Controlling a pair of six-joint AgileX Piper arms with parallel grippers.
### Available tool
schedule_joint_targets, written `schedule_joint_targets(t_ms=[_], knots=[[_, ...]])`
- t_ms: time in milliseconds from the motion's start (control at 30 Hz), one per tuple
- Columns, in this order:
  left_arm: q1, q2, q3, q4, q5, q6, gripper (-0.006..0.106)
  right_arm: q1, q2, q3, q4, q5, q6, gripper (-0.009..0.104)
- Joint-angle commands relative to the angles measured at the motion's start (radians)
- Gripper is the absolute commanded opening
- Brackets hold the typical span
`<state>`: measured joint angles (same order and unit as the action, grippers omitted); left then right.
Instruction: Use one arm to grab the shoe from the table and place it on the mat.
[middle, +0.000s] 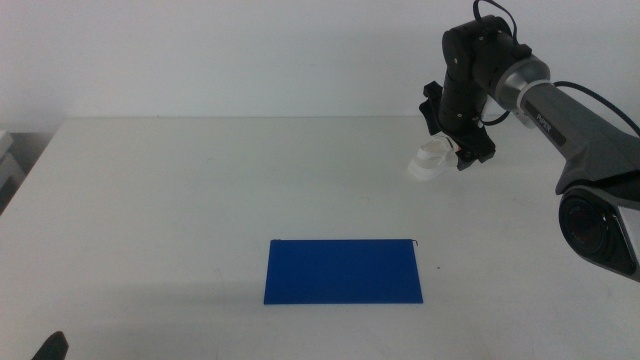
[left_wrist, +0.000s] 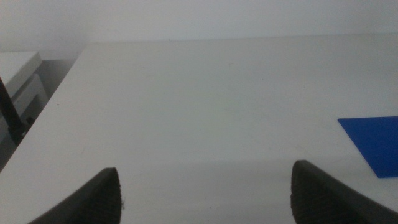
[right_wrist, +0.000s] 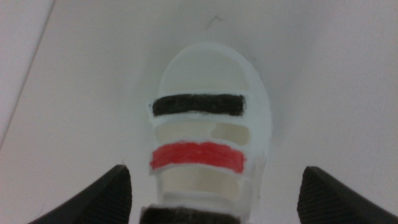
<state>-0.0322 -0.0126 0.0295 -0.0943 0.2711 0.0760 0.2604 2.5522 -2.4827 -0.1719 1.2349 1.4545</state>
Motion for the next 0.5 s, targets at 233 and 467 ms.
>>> schedule_joint_targets(t_ms=[233,467], knots=[[-0.004,-0.013,0.007,-0.008,-0.080,-0.005,0.094,-0.018,-0.048,-0.032,-0.020,-0.002,0.002,0.090],[-0.004,-0.013,0.007,-0.008,-0.080,-0.005,0.094,-0.018,-0.046,-0.032,0.025,0.005,0.020,0.058]])
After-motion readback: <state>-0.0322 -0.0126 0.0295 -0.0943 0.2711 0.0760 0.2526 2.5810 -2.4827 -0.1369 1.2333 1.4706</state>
